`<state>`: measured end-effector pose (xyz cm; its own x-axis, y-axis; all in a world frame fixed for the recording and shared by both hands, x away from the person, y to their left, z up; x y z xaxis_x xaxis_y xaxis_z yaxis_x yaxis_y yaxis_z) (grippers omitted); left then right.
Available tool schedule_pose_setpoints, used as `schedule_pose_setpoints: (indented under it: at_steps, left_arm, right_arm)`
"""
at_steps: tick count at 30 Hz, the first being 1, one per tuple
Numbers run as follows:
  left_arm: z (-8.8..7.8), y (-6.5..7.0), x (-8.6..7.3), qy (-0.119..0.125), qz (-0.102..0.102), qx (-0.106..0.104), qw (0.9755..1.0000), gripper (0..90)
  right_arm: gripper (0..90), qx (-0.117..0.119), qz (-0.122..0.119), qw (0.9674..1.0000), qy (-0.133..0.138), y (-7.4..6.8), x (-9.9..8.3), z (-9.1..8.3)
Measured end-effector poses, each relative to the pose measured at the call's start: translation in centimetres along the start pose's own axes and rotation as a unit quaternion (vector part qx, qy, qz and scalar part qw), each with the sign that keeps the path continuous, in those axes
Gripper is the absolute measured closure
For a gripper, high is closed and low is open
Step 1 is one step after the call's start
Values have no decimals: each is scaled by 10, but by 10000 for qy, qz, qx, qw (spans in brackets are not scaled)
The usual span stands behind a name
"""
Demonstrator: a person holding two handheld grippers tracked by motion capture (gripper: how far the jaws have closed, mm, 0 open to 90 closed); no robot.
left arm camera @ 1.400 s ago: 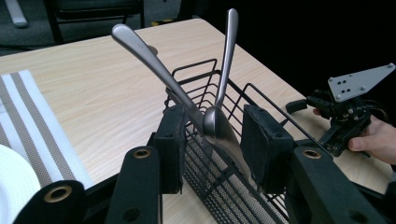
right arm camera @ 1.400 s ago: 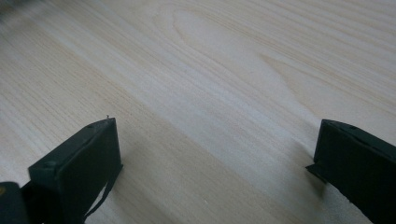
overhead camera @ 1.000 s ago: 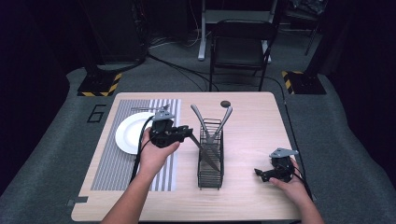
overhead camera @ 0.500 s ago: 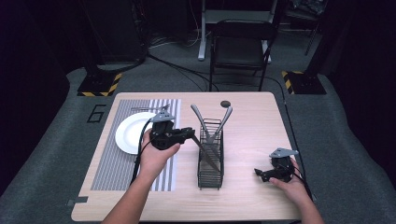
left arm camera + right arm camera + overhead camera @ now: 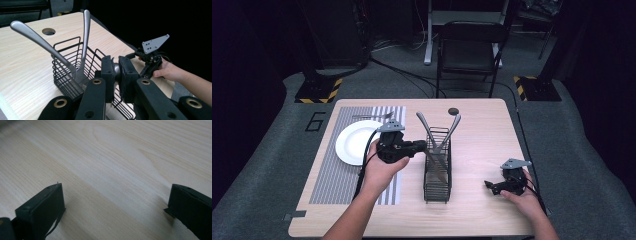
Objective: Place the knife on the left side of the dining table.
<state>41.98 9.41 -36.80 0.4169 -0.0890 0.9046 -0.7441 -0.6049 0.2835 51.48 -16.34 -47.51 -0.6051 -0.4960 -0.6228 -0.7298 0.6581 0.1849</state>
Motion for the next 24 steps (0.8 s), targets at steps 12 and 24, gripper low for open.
schedule_pose_setpoints:
  at_steps: [12,24]
  left_arm:
    - [4,11,6,-121,226,-13,9997,836]
    - [-6,15,23,-96,388,166,9991,837]
  right_arm:
    - [0,-1,-2,10000,1,0,0,0]
    - [0,3,-3,10000,-4,0,0,0]
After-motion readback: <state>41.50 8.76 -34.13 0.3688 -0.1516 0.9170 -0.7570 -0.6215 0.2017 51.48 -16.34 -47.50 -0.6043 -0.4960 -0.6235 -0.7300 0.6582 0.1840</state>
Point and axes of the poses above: each handheld gripper's, and its own axes: z roughly forward along the jaws, x roughly out of its top, y roughly to its right, the point moved 7 cm from there along z, roughly forward along the jaws, and after that the axes turned 9 degrees about y, right-handed, at the moved point
